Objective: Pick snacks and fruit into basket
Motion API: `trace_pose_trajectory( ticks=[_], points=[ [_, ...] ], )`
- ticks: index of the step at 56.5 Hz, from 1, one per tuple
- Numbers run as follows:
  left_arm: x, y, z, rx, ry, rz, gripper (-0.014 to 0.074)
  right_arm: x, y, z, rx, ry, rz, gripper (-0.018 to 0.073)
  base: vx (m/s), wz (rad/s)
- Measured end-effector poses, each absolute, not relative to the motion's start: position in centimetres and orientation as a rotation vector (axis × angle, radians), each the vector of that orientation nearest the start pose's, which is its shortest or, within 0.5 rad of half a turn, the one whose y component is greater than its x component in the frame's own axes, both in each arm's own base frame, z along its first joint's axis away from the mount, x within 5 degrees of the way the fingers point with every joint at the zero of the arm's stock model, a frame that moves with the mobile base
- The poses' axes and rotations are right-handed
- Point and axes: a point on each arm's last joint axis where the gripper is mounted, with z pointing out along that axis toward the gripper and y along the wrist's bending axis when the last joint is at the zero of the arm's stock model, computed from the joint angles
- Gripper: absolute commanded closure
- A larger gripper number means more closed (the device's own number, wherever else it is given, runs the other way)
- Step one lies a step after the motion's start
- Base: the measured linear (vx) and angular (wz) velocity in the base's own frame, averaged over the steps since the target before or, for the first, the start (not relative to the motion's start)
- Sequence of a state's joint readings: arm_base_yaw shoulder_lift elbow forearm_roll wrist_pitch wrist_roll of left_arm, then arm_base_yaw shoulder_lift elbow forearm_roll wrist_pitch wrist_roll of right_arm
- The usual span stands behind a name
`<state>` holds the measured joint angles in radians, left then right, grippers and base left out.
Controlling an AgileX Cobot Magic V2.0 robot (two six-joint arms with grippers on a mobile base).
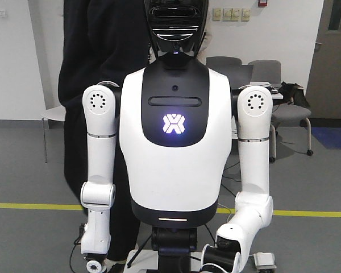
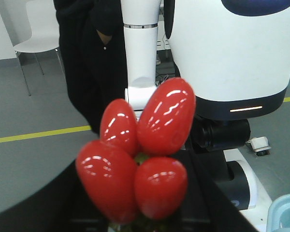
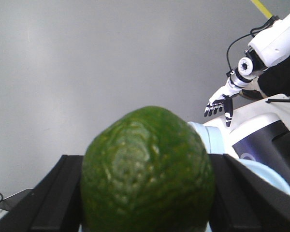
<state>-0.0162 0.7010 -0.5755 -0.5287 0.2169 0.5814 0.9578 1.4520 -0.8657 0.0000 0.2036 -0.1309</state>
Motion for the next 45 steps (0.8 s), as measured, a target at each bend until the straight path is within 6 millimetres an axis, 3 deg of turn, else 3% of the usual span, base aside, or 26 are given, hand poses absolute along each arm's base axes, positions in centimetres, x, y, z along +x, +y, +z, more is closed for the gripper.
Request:
trace_pose_trajectory(
  ticks=[14,15,25,37,45],
  points=[
    [14.8,-1.2,32.7,0.149,1.79,-0.064,0.0596,17.9,25.4,23.6,-1.201,2.016,0.428,0.0029,0.0,0.0],
    [14.8,-1.2,32.7,0.149,1.79,-0.064,0.0596,17.9,25.5,23.6,-1.2,2.014,0.429,-0.0037,0.0,0.0],
    [14.8,-1.2,32.7,0.149,1.79,-0.064,0.0596,17.8,25.3,24.1,-1.192,2.0,0.435,-0.0024,0.0,0.0],
    [14.8,-1.2,32.7,0.149,1.79,-0.064,0.0596,17.6,24.2,28.0,-1.085,1.947,0.489,-0.0003,0.0,0.0],
    [14.8,-1.2,32.6,0.15,1.793,-0.066,0.0596,19.9,20.4,31.3,-0.833,2.041,0.465,-0.0003,0.0,0.0]
  ],
)
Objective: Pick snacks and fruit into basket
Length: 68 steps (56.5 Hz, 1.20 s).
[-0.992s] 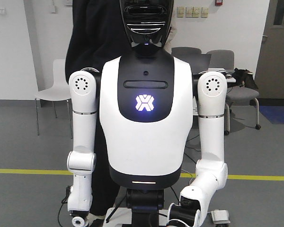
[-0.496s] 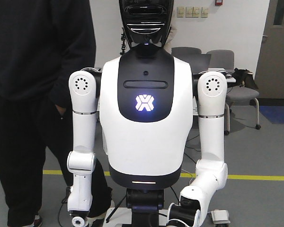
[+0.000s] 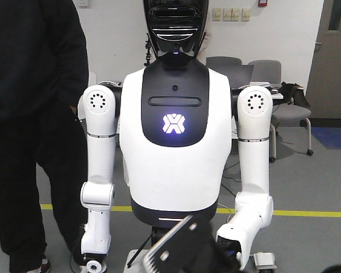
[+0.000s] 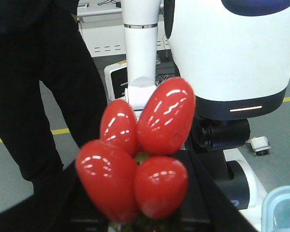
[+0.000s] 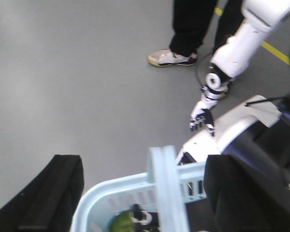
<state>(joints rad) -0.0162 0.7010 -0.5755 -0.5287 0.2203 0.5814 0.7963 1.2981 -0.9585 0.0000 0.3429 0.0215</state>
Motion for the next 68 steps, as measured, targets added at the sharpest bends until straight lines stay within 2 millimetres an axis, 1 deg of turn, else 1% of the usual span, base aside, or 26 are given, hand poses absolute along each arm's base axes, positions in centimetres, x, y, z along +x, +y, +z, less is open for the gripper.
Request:
trace_pose_trajectory(
  ticks=[4,7,11,15,18,21,26,28,32,36,40,44,45,48,54,59,68],
  points=[
    [14.8,-1.3,32.6,0.151,1.795,-0.067,0.0596,21.0,17.3,32.5,-0.697,2.079,0.41,-0.0003,0.0,0.0],
    [14.8,-1.3,32.6,0.151,1.795,-0.067,0.0596,21.5,15.0,33.3,-0.6,2.099,0.371,-0.0001,0.0,0.0],
    [14.8,-1.3,32.6,0.151,1.795,-0.067,0.0596,21.4,12.0,34.8,-0.488,2.077,0.318,-0.0001,0.0,0.0],
    [14.8,-1.3,32.6,0.151,1.795,-0.067,0.0596,20.5,9.1,36.3,-0.396,2.02,0.259,-0.0001,0.0,0.0],
    [14.8,-1.3,32.6,0.152,1.796,-0.067,0.0596,19.4,7.1,36.7,-0.335,1.99,0.208,-0.0001,0.0,0.0],
    [14.8,-1.3,32.6,0.153,1.799,-0.069,0.0596,18.0,5.3,36.3,-0.27,1.98,0.165,-0.0001,0.0,0.0],
    [14.7,-1.4,32.4,0.166,1.823,-0.082,0.0596,16.0,3.6,35.2,-0.203,1.992,0.122,-0.0001,0.0,0.0],
    [14.7,-1.5,32.2,0.176,1.84,-0.09,0.0596,15.5,3.1,35.0,-0.185,1.992,0.111,-0.0001,0.0,0.0],
    [14.8,-1.7,31.7,0.207,1.892,-0.109,0.0596,14.6,2.6,35.3,-0.162,1.967,0.098,-0.0001,0.0,0.0],
    [15.1,-2.1,30.8,0.272,1.969,-0.13,0.0596,14.3,2.5,35.5,-0.156,1.955,0.096,-0.0001,0.0,0.0],
    [15.5,-2.7,30.0,0.326,2.023,-0.192,0.0596,14.3,2.5,35.4,-0.153,1.965,0.099,-0.0001,0.0,0.0],
    [16.1,-3.9,29.5,0.391,2.038,-0.305,0.0596,14.3,2.5,35.3,-0.149,1.974,0.107,-0.0001,0.0,0.0],
    [16.1,-4.0,29.4,0.414,2.035,-0.308,0.0596,14.3,2.5,35.3,-0.149,1.975,0.107,-0.0001,0.0,0.0],
    [16.5,-5.2,29.1,0.497,2.023,-0.389,0.0596,14.3,2.5,35.3,-0.148,1.975,0.109,-0.0001,0.0,0.0],
    [17.4,-7.1,28.1,0.62,2.017,-0.485,0.0596,14.3,2.5,35.4,-0.147,1.973,0.111,-0.0001,0.0,0.0],
    [18.3,-8.6,26.5,0.694,2.066,-0.548,0.0596,14.3,2.5,35.4,-0.155,1.967,0.107,-0.0001,0.0,0.0],
    [19.4,-11.0,23.4,0.803,2.171,-0.588,0.0596,14.3,2.5,35.4,-0.166,1.965,0.1,-0.0001,0.0,0.0]
  ],
)
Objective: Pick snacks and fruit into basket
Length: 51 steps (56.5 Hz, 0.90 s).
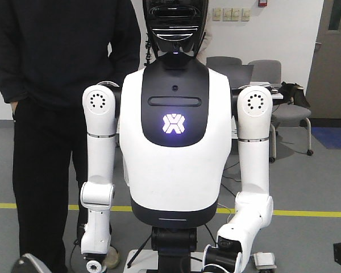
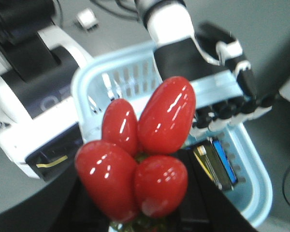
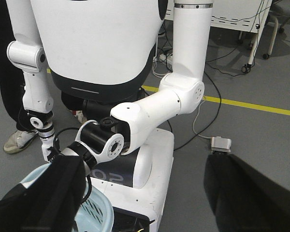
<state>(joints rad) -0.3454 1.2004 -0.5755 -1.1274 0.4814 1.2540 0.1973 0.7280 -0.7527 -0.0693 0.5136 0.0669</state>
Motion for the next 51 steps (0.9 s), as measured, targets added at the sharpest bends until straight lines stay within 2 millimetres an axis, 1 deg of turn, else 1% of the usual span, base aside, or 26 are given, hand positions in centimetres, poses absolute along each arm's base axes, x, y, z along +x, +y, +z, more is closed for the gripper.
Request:
trace_pose_trajectory(
  ticks=[7,14,20,26,29,34,40,45,51],
  points=[
    [20.3,-12.6,20.4,0.851,2.273,-0.577,0.0596,14.3,2.5,35.4,-0.17,1.963,0.097,-0.0001,0.0,0.0],
    [20.9,-13.3,17.6,0.861,2.385,-0.583,0.0595,14.3,2.6,35.4,-0.178,1.963,0.093,-0.0001,0.0,0.0],
    [21.3,-13.6,16.1,0.797,2.46,-0.617,0.0591,14.3,2.6,35.4,-0.179,1.963,0.092,-0.0001,0.0,0.0],
    [21.7,-13.8,15.2,0.693,2.509,-0.656,0.0568,14.3,2.6,35.4,-0.179,1.963,0.092,-0.0001,0.0,0.0],
    [21.9,-14.0,14.9,0.674,2.517,-0.671,0.0547,14.3,2.6,35.4,-0.179,1.963,0.091,-0.0001,0.0,0.0],
    [21.9,-14.4,14.4,0.689,2.516,-0.725,0.0495,14.3,2.6,35.4,-0.179,1.963,0.091,-0.0001,0.0,0.0],
    [21.8,-15.0,14.0,0.74,2.485,-0.811,0.04,14.3,2.6,35.4,-0.179,1.963,0.091,-0.0001,0.0,0.0],
    [21.8,-15.4,13.9,0.757,2.449,-0.868,0.0285,14.3,2.6,35.4,-0.179,1.963,0.091,-0.0001,0.0,0.0],
    [22.0,-15.5,13.9,0.734,2.432,-0.883,0.0149,14.3,2.6,35.4,-0.179,1.963,0.091,-0.0001,0.0,0.0]
  ],
)
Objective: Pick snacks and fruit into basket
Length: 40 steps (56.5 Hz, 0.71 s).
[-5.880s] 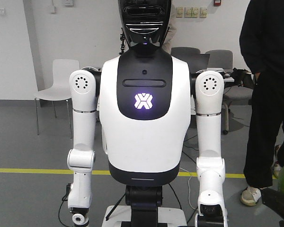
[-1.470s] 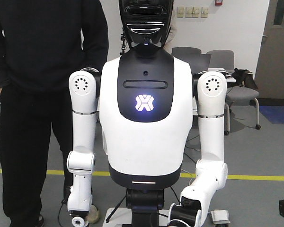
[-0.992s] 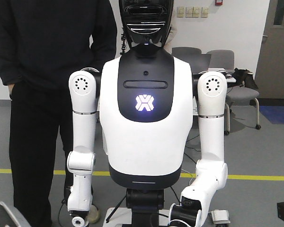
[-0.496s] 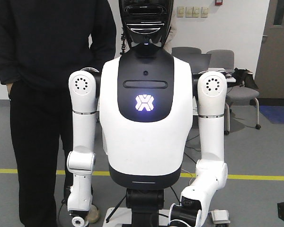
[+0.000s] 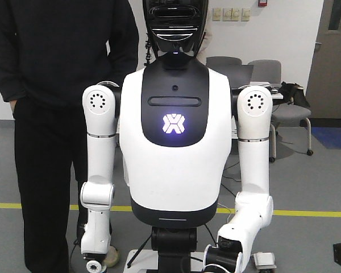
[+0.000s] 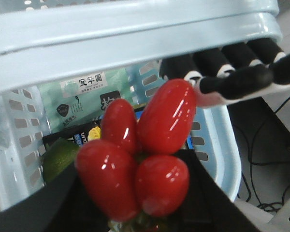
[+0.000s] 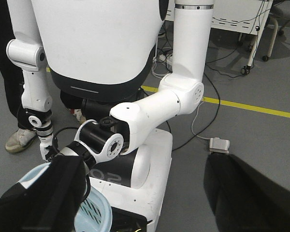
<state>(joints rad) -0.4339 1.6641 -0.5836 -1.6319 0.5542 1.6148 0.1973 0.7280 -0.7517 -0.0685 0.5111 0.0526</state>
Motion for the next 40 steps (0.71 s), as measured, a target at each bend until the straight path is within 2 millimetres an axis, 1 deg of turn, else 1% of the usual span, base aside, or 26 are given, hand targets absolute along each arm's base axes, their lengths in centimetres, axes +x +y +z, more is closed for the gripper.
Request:
trace_pose_trajectory(
  ticks=[2,7,12,17,24,29,34,40],
  points=[
    [22.1,-15.5,13.9,0.717,2.431,-0.888,0.0099,14.3,2.6,35.4,-0.179,1.963,0.091,-0.0001,0.0,0.0],
    [22.1,-15.5,13.9,0.704,2.431,-0.89,0.0012,14.3,2.6,35.4,-0.179,1.963,0.091,-0.0001,0.0,0.0],
    [22.1,-15.5,14.0,0.7,2.431,-0.891,-0.0026,14.3,2.6,35.4,-0.179,1.963,0.091,-0.0001,0.0,0.0],
    [22.1,-15.5,14.0,0.699,2.429,-0.897,-0.002,14.3,2.6,35.4,-0.179,1.963,0.091,-0.0001,0.0,0.0],
    [22.0,-15.8,14.2,0.702,2.417,-0.945,0.0019,14.3,2.6,35.4,-0.179,1.962,0.091,-0.0001,0.0,0.0],
    [22.0,-15.7,14.5,0.701,2.404,-0.941,0.0039,14.3,2.6,35.4,-0.179,1.961,0.092,-0.0001,0.0,0.0],
    [22.4,-14.9,15.7,0.667,2.363,-0.916,0.0045,14.3,2.6,35.4,-0.179,1.961,0.092,-0.0001,0.0,0.0],
    [23.0,-13.1,18.1,0.588,2.282,-0.837,0.0045,14.3,2.6,35.4,-0.179,1.959,0.092,-0.0001,0.0,0.0]
  ],
)
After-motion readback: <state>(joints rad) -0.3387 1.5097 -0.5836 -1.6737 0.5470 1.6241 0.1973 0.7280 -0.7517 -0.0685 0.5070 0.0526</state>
